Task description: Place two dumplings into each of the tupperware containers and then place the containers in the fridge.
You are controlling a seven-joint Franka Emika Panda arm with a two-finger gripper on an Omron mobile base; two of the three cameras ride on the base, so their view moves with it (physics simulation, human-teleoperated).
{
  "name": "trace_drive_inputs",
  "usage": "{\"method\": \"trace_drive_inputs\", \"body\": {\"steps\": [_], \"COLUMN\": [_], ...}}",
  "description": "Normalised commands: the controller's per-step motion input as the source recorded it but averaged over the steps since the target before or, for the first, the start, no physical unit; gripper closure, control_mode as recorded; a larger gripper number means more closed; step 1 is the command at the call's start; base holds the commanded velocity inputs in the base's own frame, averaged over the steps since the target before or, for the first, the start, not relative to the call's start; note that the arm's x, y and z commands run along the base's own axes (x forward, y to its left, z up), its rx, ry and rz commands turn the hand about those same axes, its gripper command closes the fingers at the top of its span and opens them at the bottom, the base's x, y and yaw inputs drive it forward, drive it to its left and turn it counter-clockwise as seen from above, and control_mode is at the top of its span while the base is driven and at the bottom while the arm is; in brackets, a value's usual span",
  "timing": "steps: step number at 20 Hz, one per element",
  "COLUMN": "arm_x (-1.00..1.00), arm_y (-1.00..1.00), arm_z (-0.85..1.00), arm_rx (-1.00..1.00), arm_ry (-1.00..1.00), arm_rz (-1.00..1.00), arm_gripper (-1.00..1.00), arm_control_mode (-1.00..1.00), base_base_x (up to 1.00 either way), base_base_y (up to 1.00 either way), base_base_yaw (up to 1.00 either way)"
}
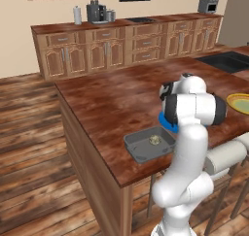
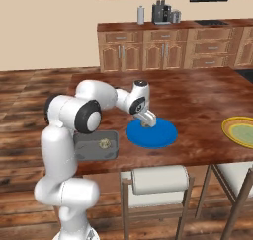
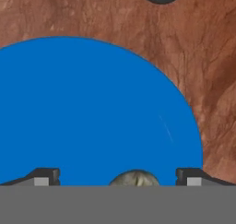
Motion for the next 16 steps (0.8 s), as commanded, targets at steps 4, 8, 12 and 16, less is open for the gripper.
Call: {"method": "trace_drive_inputs", "body": {"steps": [4,8,12,16], "arm_x": [0.29,0.16,0.18,0.25], "arm_y": [0.0,0.0,0.0,0.0], "arm_z": [-0.14,-0.24,-0.24,-0.22], "arm_rx": [0.0,0.0,0.0,0.0], "arm_ry": [0.0,0.0,0.0,0.0], "arm_rz": [-0.04,-0.05,-0.05,-0.05], "arm_gripper": [-1.0,-1.0,-1.0,-1.0], "arm_control_mode": [-1.0,-1.0,-1.0,-1.0], "base_base_x": [0.0,0.0,0.0,0.0], "base_base_y": [0.0,0.0,0.0,0.0], "base_base_yaw": [0.0,0.0,0.0,0.0]}}
